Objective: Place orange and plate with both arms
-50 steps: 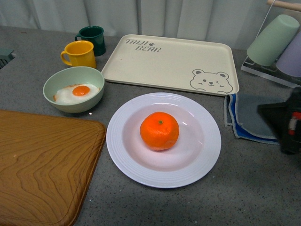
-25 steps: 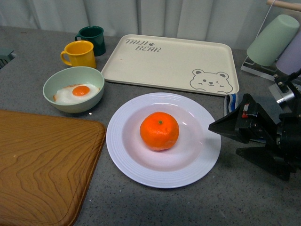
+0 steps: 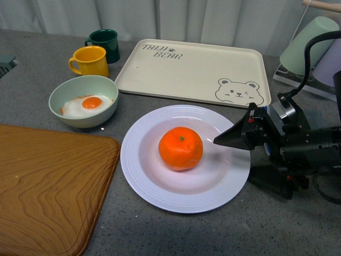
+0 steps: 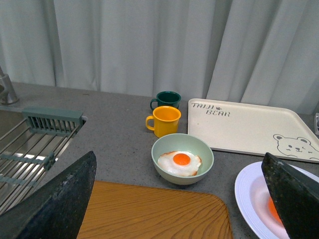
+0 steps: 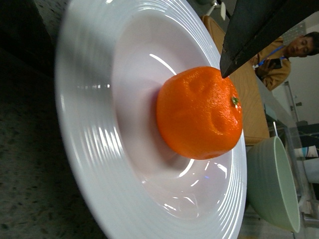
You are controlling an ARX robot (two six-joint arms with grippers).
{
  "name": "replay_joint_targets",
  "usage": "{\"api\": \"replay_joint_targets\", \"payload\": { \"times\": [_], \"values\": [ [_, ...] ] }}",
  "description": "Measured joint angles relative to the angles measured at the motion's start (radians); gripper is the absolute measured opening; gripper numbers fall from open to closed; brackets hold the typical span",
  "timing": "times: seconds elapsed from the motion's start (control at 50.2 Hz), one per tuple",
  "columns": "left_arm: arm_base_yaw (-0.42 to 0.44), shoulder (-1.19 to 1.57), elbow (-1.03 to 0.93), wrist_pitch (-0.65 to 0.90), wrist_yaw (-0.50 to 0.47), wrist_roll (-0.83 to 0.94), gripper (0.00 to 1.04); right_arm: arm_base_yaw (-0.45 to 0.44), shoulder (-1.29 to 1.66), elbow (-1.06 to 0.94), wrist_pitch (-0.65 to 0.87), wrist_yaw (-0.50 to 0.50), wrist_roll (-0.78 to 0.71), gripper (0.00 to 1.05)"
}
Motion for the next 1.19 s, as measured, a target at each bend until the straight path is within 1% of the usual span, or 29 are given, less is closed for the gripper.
{"api": "replay_joint_targets", "payload": {
  "times": [0.1,0.139,0.299,0.319,0.398,0.478,0.538,0.597,0.637,0.737,0.796,0.956,1.195],
  "values": [
    [0.000,0.000,0.000,0.000,0.000,0.000,0.98,0.005,0.021,0.032,-0.028,0.000,0.011,0.95],
    [0.000,0.000,0.000,0.000,0.000,0.000,0.98,0.006,0.027,0.042,-0.045,0.003,0.011,0.93],
    [0.000,0.000,0.000,0.000,0.000,0.000,0.98,0.006,0.051,0.065,-0.085,0.010,0.012,0.71],
    [0.000,0.000,0.000,0.000,0.000,0.000,0.98,0.005,0.056,0.070,-0.095,0.013,0.011,0.65],
    [0.000,0.000,0.000,0.000,0.000,0.000,0.98,0.005,0.067,0.082,-0.119,0.020,0.011,0.51],
    [0.000,0.000,0.000,0.000,0.000,0.000,0.98,0.005,0.078,0.092,-0.139,0.027,0.011,0.39],
    [0.000,0.000,0.000,0.000,0.000,0.000,0.98,0.005,0.092,0.100,-0.152,0.030,0.012,0.24],
    [0.000,0.000,0.000,0.000,0.000,0.000,0.98,0.004,0.100,0.105,-0.158,0.018,0.012,0.15],
    [0.000,0.000,0.000,0.000,0.000,0.000,0.98,0.003,0.101,0.108,-0.158,0.004,0.011,0.10],
    [0.000,0.000,0.000,0.000,0.000,0.000,0.98,-0.002,0.099,0.117,-0.151,-0.029,0.010,0.04],
    [0.000,0.000,0.000,0.000,0.000,0.000,0.98,-0.005,0.099,0.111,-0.132,-0.030,0.010,0.04],
    [0.000,0.000,0.000,0.000,0.000,0.000,0.98,-0.016,0.085,0.069,-0.021,-0.027,0.039,0.04],
    [0.000,0.000,0.000,0.000,0.000,0.000,0.98,-0.066,0.061,0.056,0.136,-0.006,0.147,0.04]
  ]
}}
